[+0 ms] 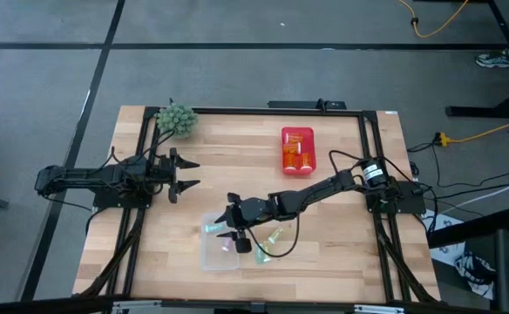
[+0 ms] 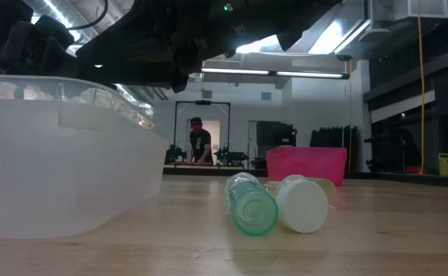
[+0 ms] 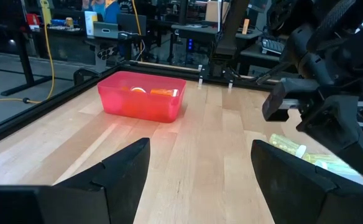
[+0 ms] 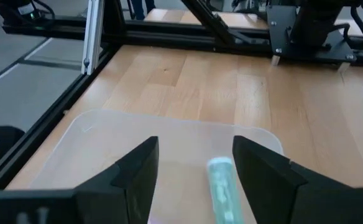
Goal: Pick and place medicine bottles into bin by pill shape (circle, oval)
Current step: Put the small yellow pill bottle into the transparent bin
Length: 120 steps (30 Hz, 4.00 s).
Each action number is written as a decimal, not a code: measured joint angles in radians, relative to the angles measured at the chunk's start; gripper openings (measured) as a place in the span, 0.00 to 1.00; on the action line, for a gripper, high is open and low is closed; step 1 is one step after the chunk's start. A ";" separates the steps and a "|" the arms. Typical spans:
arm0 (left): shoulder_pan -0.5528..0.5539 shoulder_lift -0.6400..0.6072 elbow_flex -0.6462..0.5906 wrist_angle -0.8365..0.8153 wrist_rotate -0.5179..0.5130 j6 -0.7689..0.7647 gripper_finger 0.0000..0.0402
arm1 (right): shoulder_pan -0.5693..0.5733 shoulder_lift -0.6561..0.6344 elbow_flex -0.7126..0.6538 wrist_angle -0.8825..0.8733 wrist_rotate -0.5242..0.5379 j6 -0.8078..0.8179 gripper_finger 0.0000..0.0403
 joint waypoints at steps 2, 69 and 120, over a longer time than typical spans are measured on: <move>0.000 0.000 0.000 0.000 0.000 0.000 0.68 | -0.001 -0.022 0.000 -0.033 0.000 -0.005 0.51; 0.000 0.000 0.000 0.000 0.000 0.000 0.68 | 0.057 -0.165 -0.164 -0.784 -0.009 -0.075 0.51; 0.000 0.000 0.000 0.000 0.000 0.000 0.68 | 0.034 -0.128 -0.045 -0.585 0.832 -0.062 0.24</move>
